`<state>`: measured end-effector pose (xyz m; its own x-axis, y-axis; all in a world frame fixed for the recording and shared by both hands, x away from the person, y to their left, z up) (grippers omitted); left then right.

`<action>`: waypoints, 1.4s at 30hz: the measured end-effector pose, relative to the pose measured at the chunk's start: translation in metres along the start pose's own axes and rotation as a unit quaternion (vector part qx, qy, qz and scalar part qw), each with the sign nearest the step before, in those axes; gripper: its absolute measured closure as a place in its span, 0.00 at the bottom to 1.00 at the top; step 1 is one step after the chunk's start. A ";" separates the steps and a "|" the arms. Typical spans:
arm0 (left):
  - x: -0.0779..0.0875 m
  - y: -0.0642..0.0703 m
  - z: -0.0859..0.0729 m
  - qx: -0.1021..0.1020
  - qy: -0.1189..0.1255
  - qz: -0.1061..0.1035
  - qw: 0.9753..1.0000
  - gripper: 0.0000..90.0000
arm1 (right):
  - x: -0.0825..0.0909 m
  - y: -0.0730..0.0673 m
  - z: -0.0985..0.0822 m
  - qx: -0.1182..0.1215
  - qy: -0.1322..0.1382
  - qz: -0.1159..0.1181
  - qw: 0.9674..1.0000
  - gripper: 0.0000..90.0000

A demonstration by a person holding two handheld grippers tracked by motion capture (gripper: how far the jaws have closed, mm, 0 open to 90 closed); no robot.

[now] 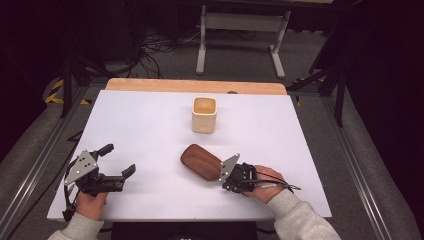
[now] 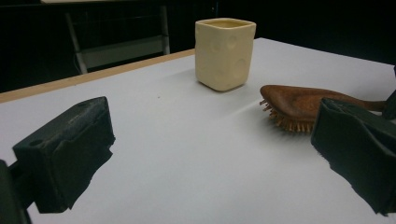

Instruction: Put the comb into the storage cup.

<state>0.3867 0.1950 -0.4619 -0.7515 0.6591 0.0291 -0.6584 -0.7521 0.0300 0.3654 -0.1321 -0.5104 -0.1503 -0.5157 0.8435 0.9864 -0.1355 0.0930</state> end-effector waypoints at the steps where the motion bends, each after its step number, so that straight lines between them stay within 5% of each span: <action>1: 0.000 0.000 0.000 0.000 0.000 0.000 1.000 0.00 | 0.000 0.002 -0.002 0.000 -0.002 -0.006 1.000 1.00; 10: 0.000 0.000 0.000 0.000 0.001 0.001 1.000 0.00 | 0.004 0.000 -0.001 -0.014 0.003 -0.006 1.000 0.98; 16: 0.000 0.000 0.001 0.000 0.003 0.001 1.000 0.00 | 0.011 -0.001 0.009 -0.010 0.033 -0.011 0.999 0.95; 23: 0.000 0.000 0.000 0.000 0.001 0.001 1.000 0.00 | 0.018 0.003 0.017 -0.027 0.061 -0.029 0.997 0.67; 27: 0.000 -0.001 0.001 -0.008 0.004 -0.001 1.000 0.00 | 0.016 0.008 0.020 -0.060 0.068 -0.050 0.995 0.35; 32: 0.000 -0.001 0.001 -0.008 0.004 -0.001 1.000 0.00 | 0.011 0.016 0.018 -0.087 0.060 -0.079 0.991 0.08; 35: 0.000 -0.001 0.000 -0.008 0.002 0.000 1.000 0.00 | 0.009 0.020 0.018 -0.103 0.055 -0.091 0.989 0.00; 42: 0.000 -0.001 0.001 -0.009 0.006 -0.001 1.000 0.00 | 0.007 0.024 0.022 -0.128 0.057 -0.107 0.984 0.00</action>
<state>0.3877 0.1957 -0.4611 -0.7509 0.6602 0.0169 -0.6600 -0.7511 0.0128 0.3899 -0.1208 -0.4906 -0.3736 -0.5413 0.7533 0.8847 -0.4519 0.1141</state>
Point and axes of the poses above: each handheld gripper's, and its own axes: x roughly backward along the jaws, z roughly out of its top, y roughly to its right, the point moved 9 cm from there along -x, roughly forward along the jaws, and after that the axes turned 11 degrees about y, right-handed, at the moved point
